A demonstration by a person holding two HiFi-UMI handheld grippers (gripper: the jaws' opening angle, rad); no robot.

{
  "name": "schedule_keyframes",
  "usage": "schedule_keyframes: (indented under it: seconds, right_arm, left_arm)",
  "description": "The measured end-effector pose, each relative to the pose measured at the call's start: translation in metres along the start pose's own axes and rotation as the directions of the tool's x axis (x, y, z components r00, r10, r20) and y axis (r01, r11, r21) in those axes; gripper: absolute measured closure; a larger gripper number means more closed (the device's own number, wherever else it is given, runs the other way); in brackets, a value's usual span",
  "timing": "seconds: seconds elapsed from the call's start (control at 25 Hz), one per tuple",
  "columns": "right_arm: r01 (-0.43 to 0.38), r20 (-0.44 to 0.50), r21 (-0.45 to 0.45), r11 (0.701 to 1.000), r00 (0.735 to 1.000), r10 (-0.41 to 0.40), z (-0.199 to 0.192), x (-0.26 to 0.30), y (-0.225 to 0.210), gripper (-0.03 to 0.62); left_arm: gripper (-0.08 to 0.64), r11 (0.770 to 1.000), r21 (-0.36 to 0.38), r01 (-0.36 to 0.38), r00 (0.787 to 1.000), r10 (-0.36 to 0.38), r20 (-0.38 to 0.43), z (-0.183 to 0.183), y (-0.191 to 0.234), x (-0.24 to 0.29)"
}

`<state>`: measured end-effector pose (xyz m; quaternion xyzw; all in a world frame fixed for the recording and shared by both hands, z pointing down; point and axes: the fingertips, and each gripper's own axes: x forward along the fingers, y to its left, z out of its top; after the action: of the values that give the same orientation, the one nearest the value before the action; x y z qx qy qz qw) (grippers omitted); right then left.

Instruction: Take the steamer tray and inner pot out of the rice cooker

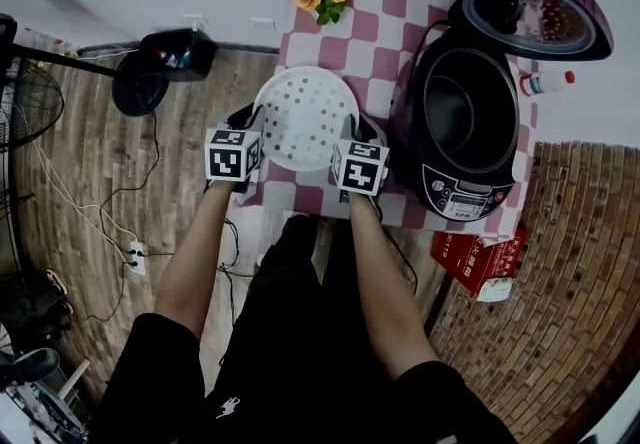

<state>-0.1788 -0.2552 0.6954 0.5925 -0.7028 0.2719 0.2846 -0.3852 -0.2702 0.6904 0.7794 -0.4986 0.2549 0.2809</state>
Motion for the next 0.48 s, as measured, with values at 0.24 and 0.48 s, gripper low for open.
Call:
schedule_keyframes:
  seconds: [0.24,0.48]
  right_arm:
    - [0.003,0.014,-0.005,1.000,1.000,-0.003,0.0015,0.0005,-0.0004,0.535]
    - [0.037,0.050,-0.027,0.999,0.998,-0.036,0.0092,-0.0059,-0.0032,0.495]
  left_arm:
    - [0.479,1.000,0.016,-0.009,1.000,0.010,-0.013,-0.0012,0.0008,0.0019]
    - [0.408,0.999,0.032,-0.034,0.999,0.034,-0.008,-0.0008,0.0037,-0.0042]
